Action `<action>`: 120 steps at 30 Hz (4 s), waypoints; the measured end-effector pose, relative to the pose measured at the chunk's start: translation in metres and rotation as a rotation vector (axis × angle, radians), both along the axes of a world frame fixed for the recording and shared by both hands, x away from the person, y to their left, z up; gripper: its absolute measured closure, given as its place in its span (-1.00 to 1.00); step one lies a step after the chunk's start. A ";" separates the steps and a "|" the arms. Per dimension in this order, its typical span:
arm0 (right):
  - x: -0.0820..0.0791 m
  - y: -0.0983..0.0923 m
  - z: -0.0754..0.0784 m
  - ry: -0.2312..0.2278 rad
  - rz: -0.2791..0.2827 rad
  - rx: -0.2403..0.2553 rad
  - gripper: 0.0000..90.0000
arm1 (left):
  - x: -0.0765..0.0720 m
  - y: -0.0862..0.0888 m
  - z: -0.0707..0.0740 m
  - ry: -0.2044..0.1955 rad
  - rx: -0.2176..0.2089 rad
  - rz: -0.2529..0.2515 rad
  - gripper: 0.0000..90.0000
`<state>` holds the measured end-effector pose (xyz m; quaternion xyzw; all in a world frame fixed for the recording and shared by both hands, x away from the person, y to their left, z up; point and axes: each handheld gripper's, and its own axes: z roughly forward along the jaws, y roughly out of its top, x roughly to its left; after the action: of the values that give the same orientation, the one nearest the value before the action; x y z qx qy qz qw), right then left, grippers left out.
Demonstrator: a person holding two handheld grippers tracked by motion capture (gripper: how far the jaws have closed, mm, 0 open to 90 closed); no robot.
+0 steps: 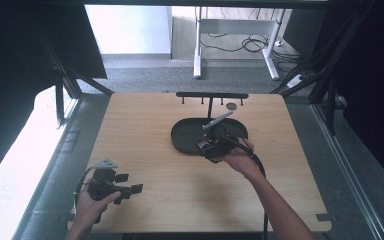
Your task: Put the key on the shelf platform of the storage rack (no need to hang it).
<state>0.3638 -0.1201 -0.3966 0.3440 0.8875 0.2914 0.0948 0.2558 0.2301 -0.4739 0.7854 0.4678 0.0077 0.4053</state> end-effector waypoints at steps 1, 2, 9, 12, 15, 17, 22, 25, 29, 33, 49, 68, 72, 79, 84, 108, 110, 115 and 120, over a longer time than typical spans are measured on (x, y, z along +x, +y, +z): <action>0.001 0.000 0.001 -0.001 -0.004 0.001 0.10 | 0.000 0.000 0.000 0.000 0.000 0.000 -0.56; 0.002 0.000 0.001 -0.002 -0.005 0.002 0.10 | 0.000 0.000 0.000 -0.001 0.000 0.000 -0.56; 0.010 0.001 0.003 0.001 -0.020 0.006 0.10 | 0.000 0.001 0.000 -0.003 0.000 0.001 -0.56; 0.013 0.000 0.003 0.004 -0.026 0.005 0.10 | 0.000 0.001 0.000 -0.002 -0.001 0.003 -0.56; 0.016 0.000 0.003 -0.002 -0.033 0.006 0.10 | 0.000 0.002 0.000 -0.003 -0.002 0.004 -0.56; 0.019 0.000 0.005 -0.006 -0.038 0.009 0.10 | 0.000 0.002 0.000 -0.002 -0.001 0.005 -0.56; 0.026 0.000 0.006 -0.004 -0.047 0.013 0.10 | 0.000 0.002 0.000 -0.002 0.000 0.003 -0.56; 0.030 0.001 0.006 -0.005 -0.055 0.016 0.10 | 0.000 0.002 0.000 -0.002 0.000 0.000 -0.56; 0.034 0.000 0.005 0.000 -0.062 0.014 0.10 | 0.000 0.002 0.000 -0.001 0.000 0.001 -0.56; 0.039 0.000 0.005 0.003 -0.072 0.011 0.10 | 0.000 0.002 0.000 -0.001 0.001 0.000 -0.56; 0.063 -0.001 -0.001 0.016 -0.124 0.001 0.10 | 0.000 0.002 0.000 0.000 -0.001 0.003 -0.56; 0.089 -0.007 -0.020 0.034 -0.207 -0.018 0.10 | 0.000 0.003 0.000 0.001 -0.001 0.003 -0.56; 0.093 -0.009 -0.023 0.038 -0.226 -0.017 0.10 | 0.000 0.004 0.000 0.001 -0.001 0.004 -0.56; 0.099 -0.011 -0.035 0.040 -0.249 -0.040 0.10 | 0.001 0.003 -0.001 0.001 0.000 0.004 -0.56; 0.102 -0.014 -0.046 0.055 -0.269 -0.045 0.10 | 0.001 0.003 -0.001 0.003 0.001 0.003 -0.56; 0.102 -0.008 -0.084 0.065 -0.296 -0.109 0.10 | 0.001 0.001 -0.002 0.008 0.004 -0.004 -0.56; 0.103 -0.008 -0.086 0.065 -0.300 -0.105 0.10 | 0.001 0.001 -0.002 0.008 0.003 -0.004 -0.56; 0.103 -0.008 -0.086 0.066 -0.298 -0.113 0.10 | 0.001 0.001 -0.002 0.008 0.004 -0.005 -0.56; 0.101 -0.004 -0.085 0.048 -0.287 -0.137 0.10 | 0.001 0.000 -0.002 0.008 0.004 -0.009 -0.56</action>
<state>0.4650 -0.1243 -0.4821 0.4671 0.8491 0.2052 0.1373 0.2567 0.2303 -0.4761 0.7884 0.4659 0.0038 0.4017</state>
